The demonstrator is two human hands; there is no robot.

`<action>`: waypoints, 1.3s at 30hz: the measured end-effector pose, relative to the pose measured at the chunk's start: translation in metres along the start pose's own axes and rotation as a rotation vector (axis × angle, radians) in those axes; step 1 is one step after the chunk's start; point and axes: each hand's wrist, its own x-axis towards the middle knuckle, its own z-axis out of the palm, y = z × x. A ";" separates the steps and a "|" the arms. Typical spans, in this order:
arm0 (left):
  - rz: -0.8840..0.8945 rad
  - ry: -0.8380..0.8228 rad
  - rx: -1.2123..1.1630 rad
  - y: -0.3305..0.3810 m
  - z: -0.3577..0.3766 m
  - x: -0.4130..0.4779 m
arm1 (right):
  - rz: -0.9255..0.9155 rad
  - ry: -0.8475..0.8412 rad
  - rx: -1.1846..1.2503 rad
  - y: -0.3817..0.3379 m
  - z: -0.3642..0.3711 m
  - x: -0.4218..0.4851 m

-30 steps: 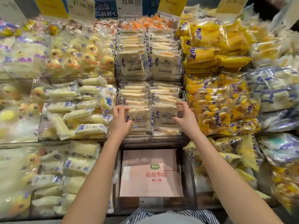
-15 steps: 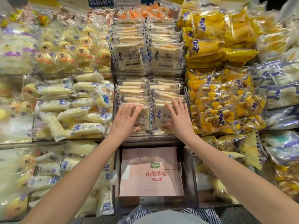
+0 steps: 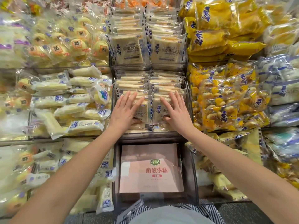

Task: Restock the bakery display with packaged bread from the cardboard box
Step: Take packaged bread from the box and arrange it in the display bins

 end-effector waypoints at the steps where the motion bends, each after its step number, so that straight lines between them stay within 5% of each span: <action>1: 0.004 0.000 -0.007 -0.001 0.000 0.000 | 0.008 0.004 0.003 0.000 0.000 0.001; 19: -0.064 0.003 0.058 0.009 -0.004 -0.009 | 0.131 -0.076 -0.054 -0.021 -0.006 -0.001; 27: -0.094 0.075 -0.097 0.039 -0.039 -0.020 | 0.148 0.003 0.084 -0.023 -0.043 -0.024; 33: -0.063 0.270 -0.220 0.107 -0.082 -0.013 | 0.118 0.140 0.187 0.011 -0.096 -0.067; 39: 0.051 0.336 -0.321 0.225 -0.115 -0.016 | 0.485 0.174 0.245 0.083 -0.144 -0.174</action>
